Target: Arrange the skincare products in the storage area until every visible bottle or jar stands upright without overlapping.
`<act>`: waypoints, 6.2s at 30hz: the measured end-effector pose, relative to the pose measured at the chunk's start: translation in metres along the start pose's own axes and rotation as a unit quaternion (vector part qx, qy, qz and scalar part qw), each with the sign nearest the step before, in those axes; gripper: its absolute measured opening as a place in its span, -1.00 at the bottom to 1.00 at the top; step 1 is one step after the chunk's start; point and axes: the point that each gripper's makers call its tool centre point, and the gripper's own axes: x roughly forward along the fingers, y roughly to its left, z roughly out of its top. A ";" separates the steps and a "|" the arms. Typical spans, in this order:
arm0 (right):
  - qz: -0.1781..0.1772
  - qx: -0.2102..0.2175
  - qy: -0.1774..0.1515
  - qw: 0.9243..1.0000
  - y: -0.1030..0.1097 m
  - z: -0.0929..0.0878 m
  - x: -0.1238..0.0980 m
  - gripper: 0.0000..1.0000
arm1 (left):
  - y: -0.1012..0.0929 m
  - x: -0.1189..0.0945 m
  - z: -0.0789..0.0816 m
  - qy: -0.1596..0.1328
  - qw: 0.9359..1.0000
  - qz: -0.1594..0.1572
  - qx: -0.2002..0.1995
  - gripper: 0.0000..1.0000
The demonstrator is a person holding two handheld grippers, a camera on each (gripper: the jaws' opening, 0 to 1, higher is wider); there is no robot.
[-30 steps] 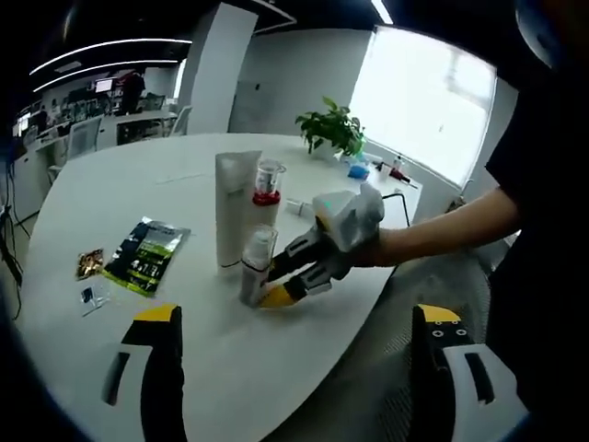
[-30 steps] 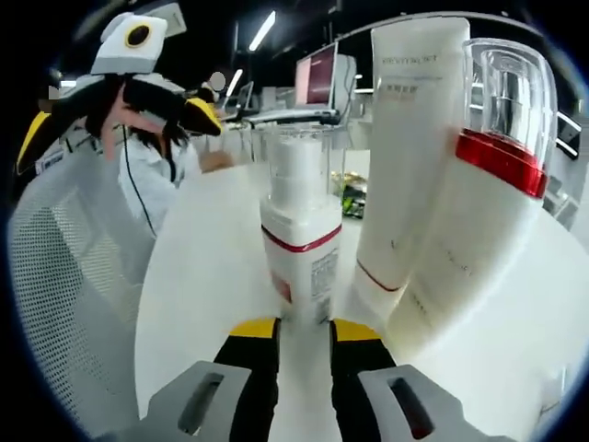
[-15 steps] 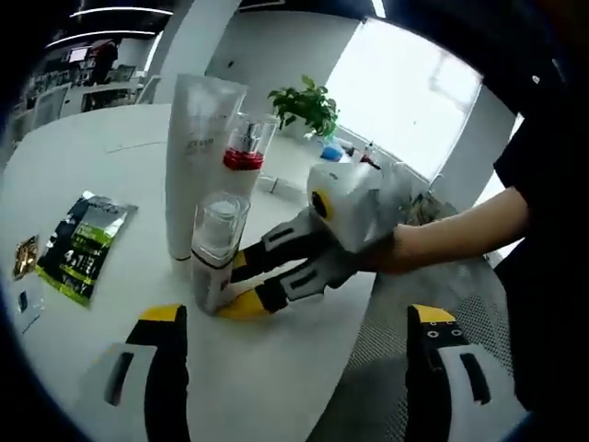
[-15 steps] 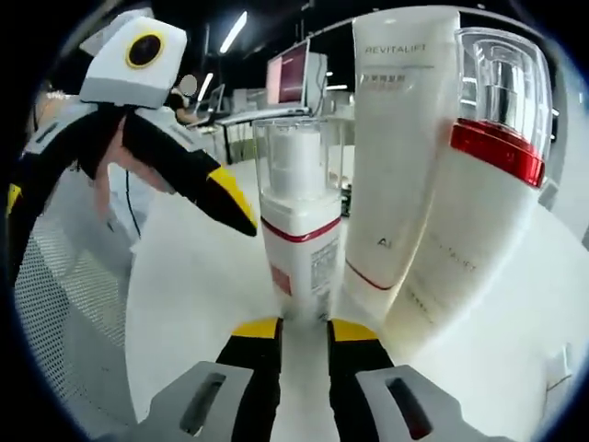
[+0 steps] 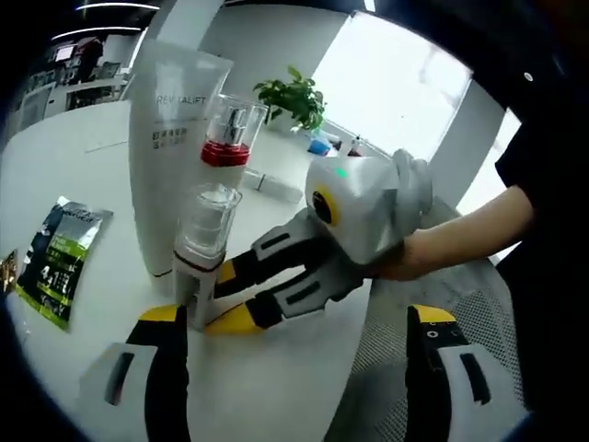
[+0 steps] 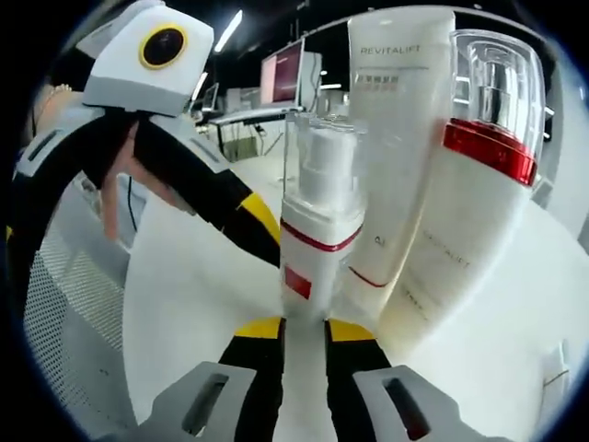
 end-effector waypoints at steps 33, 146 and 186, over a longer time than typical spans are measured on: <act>-0.012 -0.050 0.033 0.998 -0.002 -0.013 -0.033 -0.79 | 0.049 -0.072 -0.035 0.138 0.982 0.103 0.081 0.82; 0.155 -0.236 0.309 0.908 0.004 0.065 -0.078 -0.81 | 0.035 -0.011 -0.020 0.051 0.986 0.104 0.119 -0.09; 0.125 -0.267 0.343 0.892 0.007 0.076 -0.060 -0.79 | 0.033 -0.006 -0.029 0.070 0.987 0.094 0.109 -0.07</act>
